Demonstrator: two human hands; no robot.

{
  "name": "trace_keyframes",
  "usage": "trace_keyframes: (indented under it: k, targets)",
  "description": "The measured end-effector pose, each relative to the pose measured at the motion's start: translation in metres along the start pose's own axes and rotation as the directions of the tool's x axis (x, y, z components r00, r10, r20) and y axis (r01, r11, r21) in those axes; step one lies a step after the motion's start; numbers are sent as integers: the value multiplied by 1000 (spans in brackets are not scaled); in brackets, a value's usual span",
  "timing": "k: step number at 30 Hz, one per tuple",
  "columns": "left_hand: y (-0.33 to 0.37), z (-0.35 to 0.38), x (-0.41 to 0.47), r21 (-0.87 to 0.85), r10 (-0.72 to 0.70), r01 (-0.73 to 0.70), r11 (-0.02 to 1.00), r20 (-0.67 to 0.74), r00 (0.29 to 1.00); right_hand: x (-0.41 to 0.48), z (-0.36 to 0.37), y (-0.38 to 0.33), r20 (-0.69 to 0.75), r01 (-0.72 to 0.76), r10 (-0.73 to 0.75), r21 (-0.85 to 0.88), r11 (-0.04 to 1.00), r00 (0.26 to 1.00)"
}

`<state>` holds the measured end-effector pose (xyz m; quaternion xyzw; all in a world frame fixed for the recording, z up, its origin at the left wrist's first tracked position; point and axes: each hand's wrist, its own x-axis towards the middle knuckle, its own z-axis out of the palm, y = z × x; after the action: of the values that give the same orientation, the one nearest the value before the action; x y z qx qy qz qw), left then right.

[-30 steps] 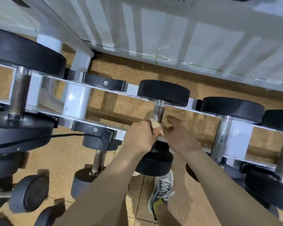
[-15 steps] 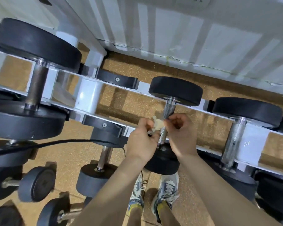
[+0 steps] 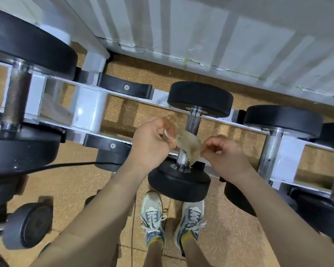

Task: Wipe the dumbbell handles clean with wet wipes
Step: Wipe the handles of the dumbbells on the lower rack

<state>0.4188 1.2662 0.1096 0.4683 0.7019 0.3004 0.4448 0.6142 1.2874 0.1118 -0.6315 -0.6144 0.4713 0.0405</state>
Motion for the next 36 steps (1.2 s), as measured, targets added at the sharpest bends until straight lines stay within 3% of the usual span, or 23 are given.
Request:
trace_keyframes:
  k: [2, 5, 7, 11, 14, 18, 20, 23, 27, 33, 36]
  targets:
    - [4, 1, 3, 8, 71, -70, 997, -5, 997, -3, -3, -3, -34, -101, 107, 163, 982, 994]
    - [3, 6, -5, 109, 226, -228, 967, 33, 974, -7, -2, -14, -5, -279, 314, 447, 850, 950]
    - [-6, 9, -15, 100, 193, -206, 973, 123, 974, -5, 10, -26, 42, -254, 253, 282, 925, 967]
    - [-17, 11, -40, 73, -160, 149, 986, 183, 970, 2, 49, -36, -53, -223, 225, 41, 974, 973]
    - [-15, 27, -59, -9, -292, 292, 956, -19, 956, -5, 52, -29, 9, -293, 297, -149, 944, 955]
    - [-13, 55, -68, 42, -218, 237, 971, -264, 940, -22, 33, -32, 122, -129, 208, -466, 875, 970]
    - [-15, 57, -68, 39, -203, 227, 973, -328, 923, -34, 26, -35, 200, -25, 122, -428, 904, 972]
    - [-21, 57, -70, -29, -208, 210, 977, -337, 918, -46, 23, -42, 303, 2, 48, -165, 986, 952]
    - [-26, 58, -71, -113, -231, 205, 972, -324, 917, -28, 34, -51, 443, 87, 12, -203, 975, 896]
    - [-25, 59, -71, -43, -132, 124, 991, -339, 932, -50, 11, -28, 307, 0, 84, -264, 965, 948]
    - [-26, 60, -70, 17, -101, 116, 993, -372, 923, -42, 25, -28, 324, -115, 238, -356, 927, 915]
